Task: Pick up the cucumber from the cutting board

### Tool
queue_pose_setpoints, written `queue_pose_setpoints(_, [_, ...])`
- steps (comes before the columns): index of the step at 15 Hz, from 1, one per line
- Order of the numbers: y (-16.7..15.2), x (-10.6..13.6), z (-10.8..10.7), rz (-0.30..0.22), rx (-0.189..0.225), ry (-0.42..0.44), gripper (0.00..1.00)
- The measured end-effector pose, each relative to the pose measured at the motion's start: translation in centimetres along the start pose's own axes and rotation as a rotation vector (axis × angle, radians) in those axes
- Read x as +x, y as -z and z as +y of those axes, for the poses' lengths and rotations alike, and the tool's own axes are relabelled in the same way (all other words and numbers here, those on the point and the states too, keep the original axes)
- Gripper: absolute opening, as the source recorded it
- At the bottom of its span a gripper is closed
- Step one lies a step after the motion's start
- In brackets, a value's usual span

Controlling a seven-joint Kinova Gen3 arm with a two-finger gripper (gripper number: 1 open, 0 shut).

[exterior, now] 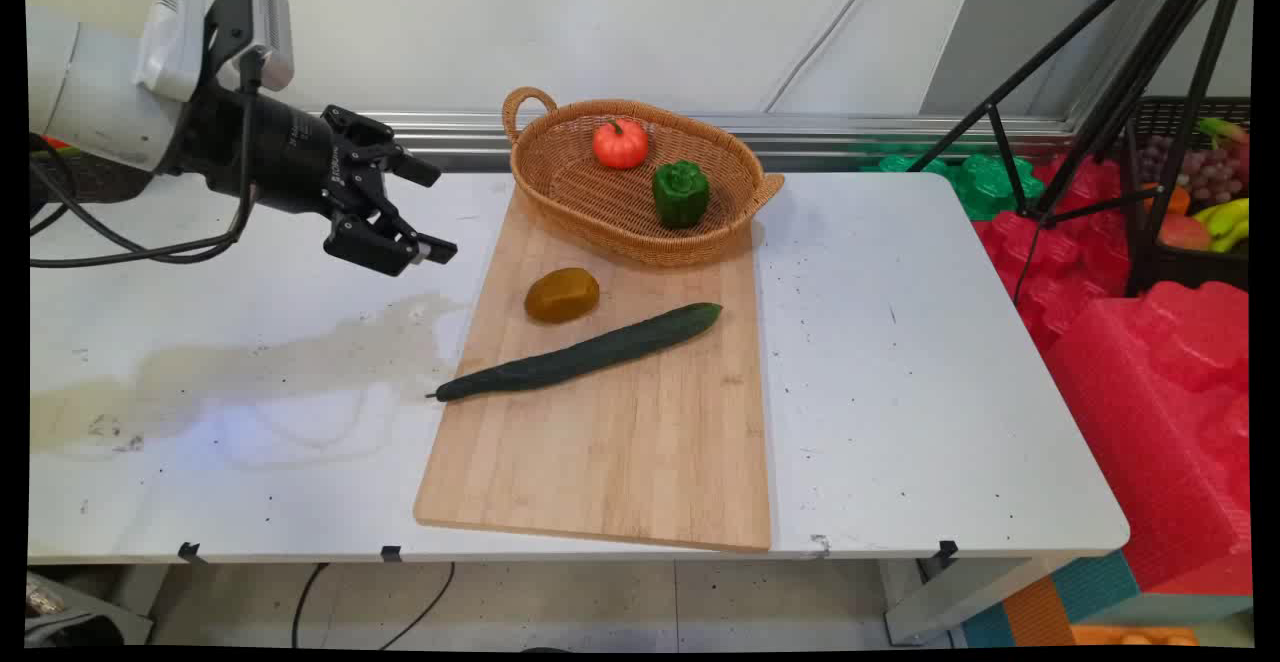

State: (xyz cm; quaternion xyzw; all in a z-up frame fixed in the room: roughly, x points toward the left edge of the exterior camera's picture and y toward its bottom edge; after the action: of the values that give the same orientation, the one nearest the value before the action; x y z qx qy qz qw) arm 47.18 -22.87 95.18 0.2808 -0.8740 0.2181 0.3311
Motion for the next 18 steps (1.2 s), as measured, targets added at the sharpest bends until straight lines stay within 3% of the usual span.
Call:
queue_pose_setpoints(4, [-0.9,0.7,0.4,-0.022,-0.017,0.004,1.0])
queue_pose_setpoints(10, [-3.7,2.8,1.4,-0.083,-0.01,0.012,1.0])
queue_pose_setpoints(18, [-11.2,5.3,3.1,-0.199,-0.025,0.0,1.0])
